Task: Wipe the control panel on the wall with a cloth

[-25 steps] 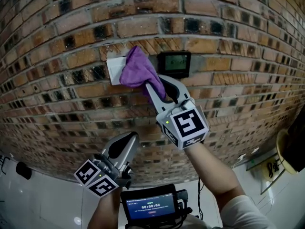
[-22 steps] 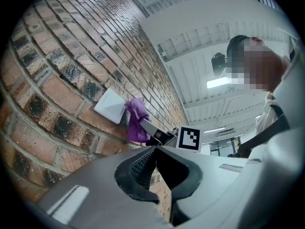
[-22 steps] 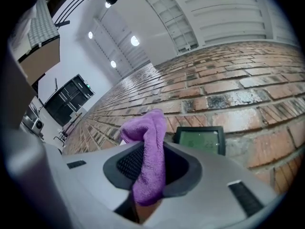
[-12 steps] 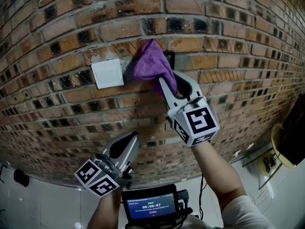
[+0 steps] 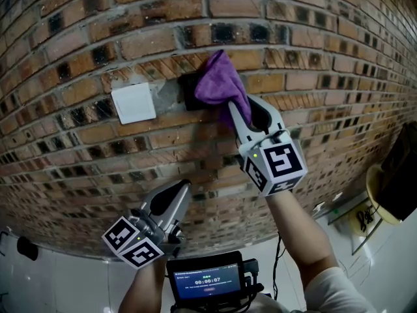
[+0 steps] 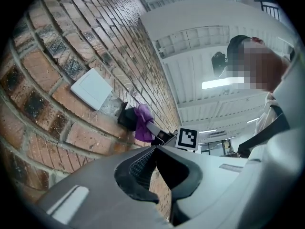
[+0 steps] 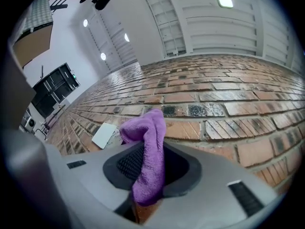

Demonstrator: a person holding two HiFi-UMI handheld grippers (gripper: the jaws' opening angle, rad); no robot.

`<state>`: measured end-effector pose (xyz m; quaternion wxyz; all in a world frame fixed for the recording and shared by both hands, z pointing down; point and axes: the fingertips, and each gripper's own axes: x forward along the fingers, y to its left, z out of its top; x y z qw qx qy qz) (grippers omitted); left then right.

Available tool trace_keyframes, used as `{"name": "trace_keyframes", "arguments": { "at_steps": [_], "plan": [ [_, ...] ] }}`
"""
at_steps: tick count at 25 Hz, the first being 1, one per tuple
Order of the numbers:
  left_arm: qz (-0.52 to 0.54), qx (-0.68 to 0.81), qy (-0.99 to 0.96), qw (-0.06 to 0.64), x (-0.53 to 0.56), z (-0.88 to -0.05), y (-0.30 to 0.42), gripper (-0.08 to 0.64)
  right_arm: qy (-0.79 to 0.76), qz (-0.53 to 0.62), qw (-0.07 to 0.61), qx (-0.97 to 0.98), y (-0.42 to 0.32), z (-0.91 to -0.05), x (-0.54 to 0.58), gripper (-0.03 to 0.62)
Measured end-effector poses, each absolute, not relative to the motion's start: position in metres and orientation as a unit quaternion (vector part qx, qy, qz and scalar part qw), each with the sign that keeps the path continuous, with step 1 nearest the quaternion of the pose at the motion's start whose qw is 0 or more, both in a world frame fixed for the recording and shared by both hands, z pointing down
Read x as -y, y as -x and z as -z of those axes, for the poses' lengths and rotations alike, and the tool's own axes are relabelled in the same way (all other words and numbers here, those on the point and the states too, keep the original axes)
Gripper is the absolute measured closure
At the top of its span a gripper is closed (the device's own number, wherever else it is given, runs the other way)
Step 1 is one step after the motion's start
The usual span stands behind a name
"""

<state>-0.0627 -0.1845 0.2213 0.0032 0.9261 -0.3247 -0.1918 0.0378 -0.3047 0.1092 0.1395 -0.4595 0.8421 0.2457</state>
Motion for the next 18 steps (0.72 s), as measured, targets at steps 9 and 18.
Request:
{"name": "trace_keyframes", "arguments": {
  "at_steps": [9, 18],
  "plan": [
    [0.187, 0.324, -0.927, 0.004, 0.185, -0.221, 0.058, 0.572, 0.485, -0.241, 0.136, -0.83, -0.065, -0.113, 0.31, 0.488],
    [0.183, 0.321, -0.929, 0.006, 0.183, -0.218, 0.056, 0.572, 0.5, -0.238, 0.131, -0.822, -0.093, -0.114, 0.293, 0.486]
  ]
}}
